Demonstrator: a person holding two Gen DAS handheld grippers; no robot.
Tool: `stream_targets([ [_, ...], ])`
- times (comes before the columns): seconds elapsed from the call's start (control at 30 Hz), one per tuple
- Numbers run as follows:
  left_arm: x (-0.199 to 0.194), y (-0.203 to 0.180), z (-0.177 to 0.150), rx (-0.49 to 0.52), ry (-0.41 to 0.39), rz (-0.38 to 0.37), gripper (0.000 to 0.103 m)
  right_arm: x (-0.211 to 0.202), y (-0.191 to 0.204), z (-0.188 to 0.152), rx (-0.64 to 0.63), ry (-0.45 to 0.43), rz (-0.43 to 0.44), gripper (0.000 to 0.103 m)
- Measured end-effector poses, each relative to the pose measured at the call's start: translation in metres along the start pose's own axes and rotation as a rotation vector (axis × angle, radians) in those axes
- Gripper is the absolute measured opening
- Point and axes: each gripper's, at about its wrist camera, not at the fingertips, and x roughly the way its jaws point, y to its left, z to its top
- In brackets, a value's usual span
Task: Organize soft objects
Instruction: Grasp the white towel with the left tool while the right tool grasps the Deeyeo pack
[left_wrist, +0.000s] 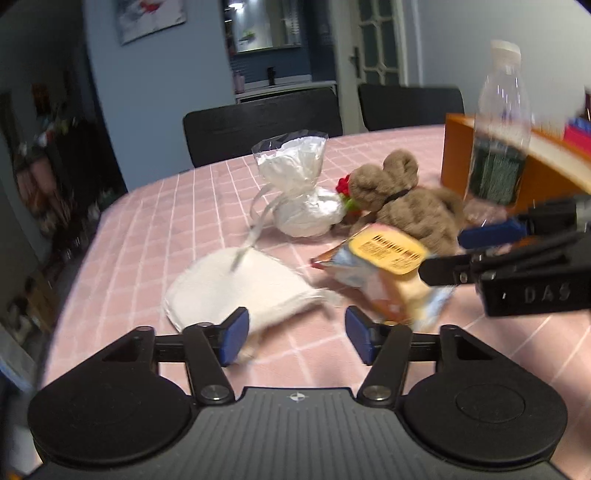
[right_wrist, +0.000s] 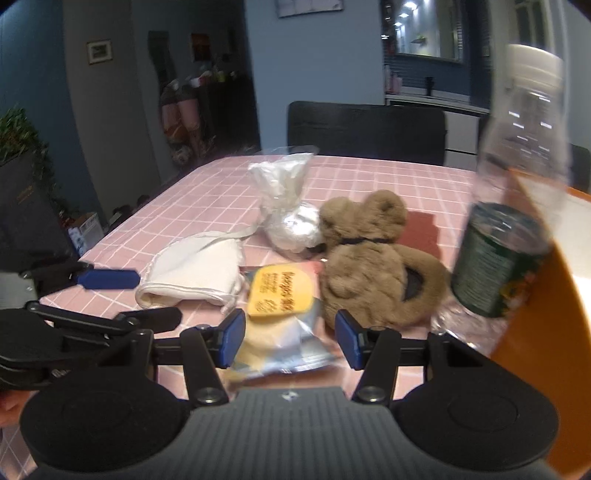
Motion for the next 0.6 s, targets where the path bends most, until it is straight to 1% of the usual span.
stream_targets([
  [0.1,0.016,0.002,-0.001,0.109,0.042,0.065,0.072,0.014,0.006,0.008,-0.017,0.034,-0.002,0.054],
  [0.17,0.026,0.005,-0.004,0.147,0.069,0.095,0.072,0.023,0.008,0.010,-0.017,0.059,0.008,0.055],
  [0.2,0.030,0.006,-0.005,0.159,0.078,0.099,0.072,0.026,0.009,0.009,-0.014,0.072,0.008,0.057],
  [0.33,0.046,0.008,-0.006,0.165,0.105,0.092,0.072,0.037,0.011,0.008,-0.020,0.100,-0.020,0.058],
  [0.4,0.051,0.008,-0.006,0.153,0.095,0.099,0.072,0.043,0.009,0.008,-0.001,0.127,-0.021,0.058],
  [0.47,0.053,0.007,-0.003,0.139,0.095,0.098,0.070,0.047,0.007,0.005,0.004,0.128,-0.026,0.059],
  [0.5,0.054,0.007,-0.002,0.131,0.094,0.098,0.067,0.048,0.007,0.005,0.005,0.124,-0.022,0.057],
  [0.53,0.054,0.007,-0.002,0.124,0.094,0.097,0.062,0.048,0.007,0.004,0.003,0.123,-0.024,0.054],
  [0.6,0.055,0.005,-0.001,0.108,0.105,0.093,0.036,0.047,0.009,0.003,-0.009,0.119,-0.027,0.050],
])
